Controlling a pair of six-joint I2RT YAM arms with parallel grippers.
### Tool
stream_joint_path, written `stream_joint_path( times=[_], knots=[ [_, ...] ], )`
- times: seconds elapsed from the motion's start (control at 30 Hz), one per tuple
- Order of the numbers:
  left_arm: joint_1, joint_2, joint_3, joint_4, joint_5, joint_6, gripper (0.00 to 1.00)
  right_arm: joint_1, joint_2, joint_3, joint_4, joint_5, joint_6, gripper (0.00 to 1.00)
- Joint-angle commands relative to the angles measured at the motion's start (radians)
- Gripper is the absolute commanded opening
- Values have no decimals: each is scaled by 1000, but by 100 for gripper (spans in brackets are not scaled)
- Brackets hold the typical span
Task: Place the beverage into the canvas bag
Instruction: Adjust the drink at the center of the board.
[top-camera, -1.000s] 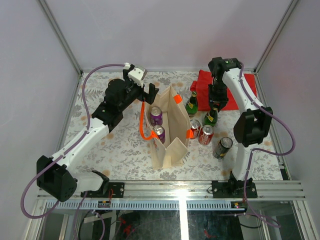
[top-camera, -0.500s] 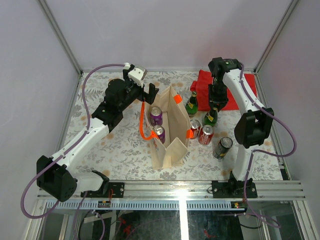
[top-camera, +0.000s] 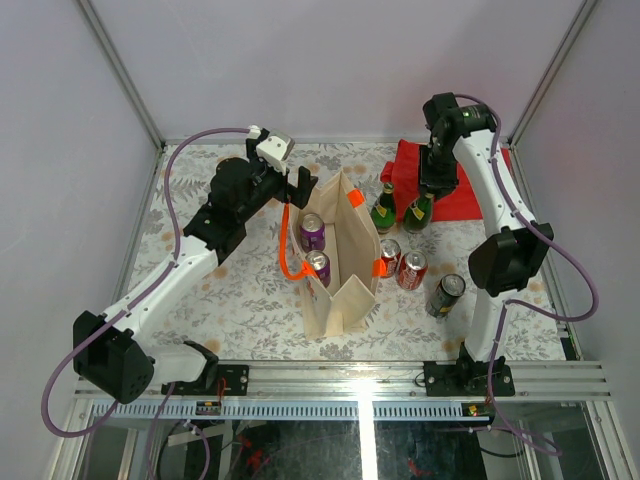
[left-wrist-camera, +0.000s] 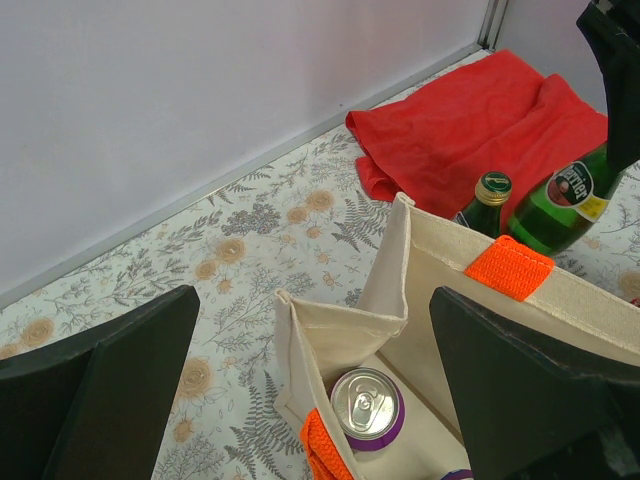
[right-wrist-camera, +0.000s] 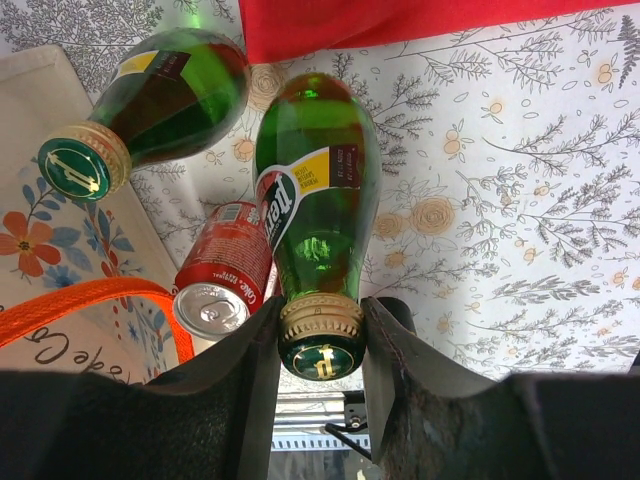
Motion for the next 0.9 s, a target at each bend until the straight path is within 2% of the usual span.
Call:
stream_joint_path(
  times=[0.0,0.37,0.7,0.87],
  knots=[
    [6,-13,9,36,10,1,100,10,-28,62,-27,-12,-5,0],
    [6,-7,14,32,20,2,100,10,-20,60,-33,-19,-11,0],
    [6,-3,13,32,14,1,100,10,-50,-141,54,-25,-11,0],
    [6,-7,2,42,6,-2,100,12,-48,-181,66,-11,-11,0]
  ],
)
